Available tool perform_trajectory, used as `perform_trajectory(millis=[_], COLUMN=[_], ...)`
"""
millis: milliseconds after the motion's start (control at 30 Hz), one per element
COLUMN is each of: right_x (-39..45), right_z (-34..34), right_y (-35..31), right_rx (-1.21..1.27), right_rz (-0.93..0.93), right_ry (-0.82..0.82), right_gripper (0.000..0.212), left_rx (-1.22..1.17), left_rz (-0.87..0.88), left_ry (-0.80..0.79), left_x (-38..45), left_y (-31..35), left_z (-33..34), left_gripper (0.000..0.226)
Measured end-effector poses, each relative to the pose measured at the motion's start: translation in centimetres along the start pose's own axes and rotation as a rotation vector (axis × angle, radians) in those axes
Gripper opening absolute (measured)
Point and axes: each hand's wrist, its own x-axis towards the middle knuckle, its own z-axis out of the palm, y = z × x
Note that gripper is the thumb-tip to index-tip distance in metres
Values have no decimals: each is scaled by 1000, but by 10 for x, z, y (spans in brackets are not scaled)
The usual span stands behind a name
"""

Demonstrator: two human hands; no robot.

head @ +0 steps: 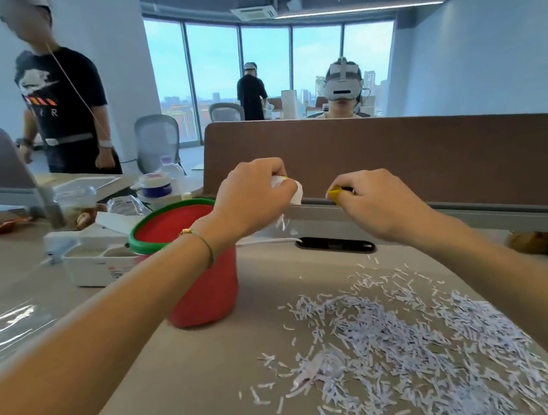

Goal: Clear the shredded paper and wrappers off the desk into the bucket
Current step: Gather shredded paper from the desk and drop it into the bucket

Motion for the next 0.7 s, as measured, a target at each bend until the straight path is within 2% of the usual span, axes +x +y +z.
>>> perform_trajectory(millis=[200, 367, 600, 700], right_x=[30, 46, 72, 84], right_z=[24, 40, 56, 68], right_y=[-42, -65, -89, -102], right_rx=[38, 73, 97, 98], right_rz=[-83, -124, -139, -153], right_ry=[-76, -101, -137, -169], right_gripper=[32, 31, 29, 29], left_rx=[-9, -73, 87, 155], left_rz=[-156, -297, -340, -303], left_ry=[34, 66, -111, -100], left_x=[15, 15, 3, -3], left_y=[-57, -106, -142, -147], left_z=[-41, -49, -46, -53], left_gripper=[16, 8, 15, 17])
